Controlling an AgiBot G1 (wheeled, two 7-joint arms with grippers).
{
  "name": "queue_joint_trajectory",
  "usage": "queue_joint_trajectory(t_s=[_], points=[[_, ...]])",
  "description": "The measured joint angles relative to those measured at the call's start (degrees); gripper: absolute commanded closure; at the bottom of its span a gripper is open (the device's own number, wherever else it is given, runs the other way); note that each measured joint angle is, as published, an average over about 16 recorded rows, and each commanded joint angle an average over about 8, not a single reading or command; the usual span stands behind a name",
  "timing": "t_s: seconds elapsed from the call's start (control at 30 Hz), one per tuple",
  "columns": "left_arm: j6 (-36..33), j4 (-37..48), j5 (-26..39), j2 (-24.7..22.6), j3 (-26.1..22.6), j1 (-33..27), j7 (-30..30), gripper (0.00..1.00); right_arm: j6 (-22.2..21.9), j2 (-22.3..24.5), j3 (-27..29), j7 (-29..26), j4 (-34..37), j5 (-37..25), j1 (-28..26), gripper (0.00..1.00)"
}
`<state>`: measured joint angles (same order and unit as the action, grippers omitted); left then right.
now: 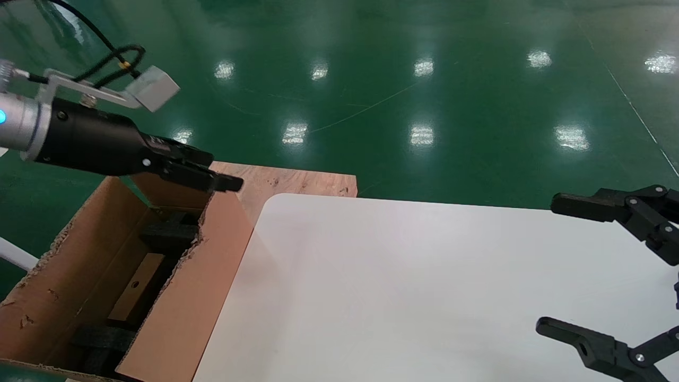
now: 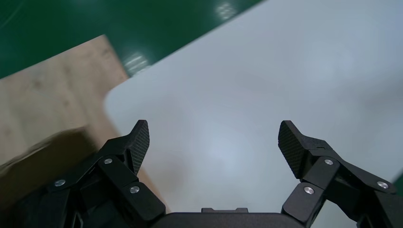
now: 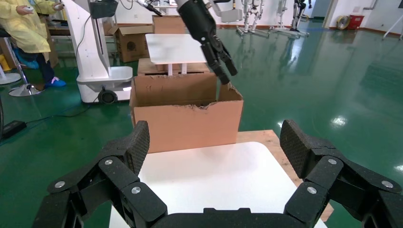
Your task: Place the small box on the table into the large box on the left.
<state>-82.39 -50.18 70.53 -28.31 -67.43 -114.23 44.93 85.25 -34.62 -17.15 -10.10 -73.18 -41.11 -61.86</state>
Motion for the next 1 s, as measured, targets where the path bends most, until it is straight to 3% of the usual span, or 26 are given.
queue_joint_trajectory(t_s=[1.0], points=[[-1.7, -11.9, -14.6, -3.4, 26.2, 26.8, -17.4, 0.0, 0.0, 0.0, -0.1, 0.0, 0.0, 0.0, 0.0, 0.0]])
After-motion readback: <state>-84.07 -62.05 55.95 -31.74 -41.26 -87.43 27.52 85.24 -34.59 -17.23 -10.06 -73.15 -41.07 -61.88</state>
